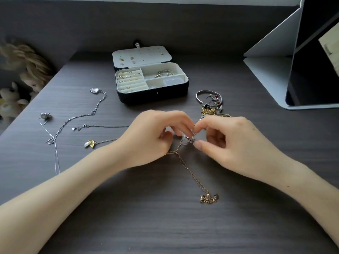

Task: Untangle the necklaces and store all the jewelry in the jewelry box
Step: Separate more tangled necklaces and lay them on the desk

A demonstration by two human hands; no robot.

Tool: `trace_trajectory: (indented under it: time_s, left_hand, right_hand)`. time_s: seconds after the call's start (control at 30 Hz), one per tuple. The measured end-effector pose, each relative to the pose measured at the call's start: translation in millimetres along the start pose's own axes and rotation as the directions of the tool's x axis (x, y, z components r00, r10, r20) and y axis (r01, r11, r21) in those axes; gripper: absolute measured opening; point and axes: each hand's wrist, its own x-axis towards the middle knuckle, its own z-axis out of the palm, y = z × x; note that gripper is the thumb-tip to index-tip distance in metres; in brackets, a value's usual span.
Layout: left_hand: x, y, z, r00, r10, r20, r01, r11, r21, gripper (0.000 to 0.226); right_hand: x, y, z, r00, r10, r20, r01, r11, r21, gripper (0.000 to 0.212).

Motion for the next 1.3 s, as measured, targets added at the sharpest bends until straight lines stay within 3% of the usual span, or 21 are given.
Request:
trace_trajectory:
  time_s: [0.13,0.27,0.4,0.47,0.63,0.77,0.9,0.97,1.1,1.2,1.3]
  left_hand:
    - [-1,-1,-5,0.998,0.028,-0.062,-0.021,0.994,0.104,0.047]
    - [-4,-1,-8,0.996,0.044,-0.083,-0.026,0.978,0.207,0.030]
    - [-11,0,-13,0.995,-0.027,0.093,0.009,0.983,0.185,0.000]
    - [-13,0,-14,0.980,-0.072,0.185,0.039,0.984,0.176,0.005]
    - [-13,-1,-16,0.961,-0.141,0.239,0.089,0.972,0.216,0.019]
    - [-13,1,-17,0.946,-0.178,0.271,0.125,0.972,0.201,0.020]
    - [-11,5,-23,0.923,-0.267,0.277,0.311,0.942,-0.129,0.014]
    - [-10,7,-26,0.906,-0.306,0.293,0.394,0.861,-0.320,0.014]
    - [-9,9,-25,0.883,-0.373,0.284,0.467,0.753,-0.463,0.015]
    - [-9,13,-24,0.875,-0.392,0.284,0.484,0.725,-0.490,0.013]
    - [-8,14,-22,0.877,-0.395,0.273,0.479,0.748,-0.459,0.014]
  right_hand:
    - [2,-3,9,0.999,0.033,0.031,-0.031,0.998,-0.062,0.028]
    - [4,-4,10,0.999,0.041,0.035,-0.037,0.995,-0.096,0.021]
    - [2,-3,4,0.995,0.060,0.082,-0.048,0.989,-0.138,0.012]
    - [1,-2,0,0.992,0.066,0.106,-0.047,0.983,-0.179,0.012]
    - [0,1,-10,0.992,0.102,0.079,-0.078,0.961,-0.265,0.015]
    - [0,1,-14,0.992,0.123,0.026,-0.119,0.986,-0.120,0.015]
    - [0,0,-16,0.984,0.176,-0.001,-0.174,0.972,0.159,0.011]
    - [0,0,-17,0.973,0.229,0.013,-0.216,0.896,0.389,0.012]
    - [1,-4,-14,0.958,0.263,0.110,-0.264,0.675,0.689,0.019]
    - [1,-9,-11,0.947,0.252,0.197,-0.302,0.501,0.811,0.018]
    - [2,-12,-9,0.935,0.268,0.231,-0.337,0.477,0.812,0.017]
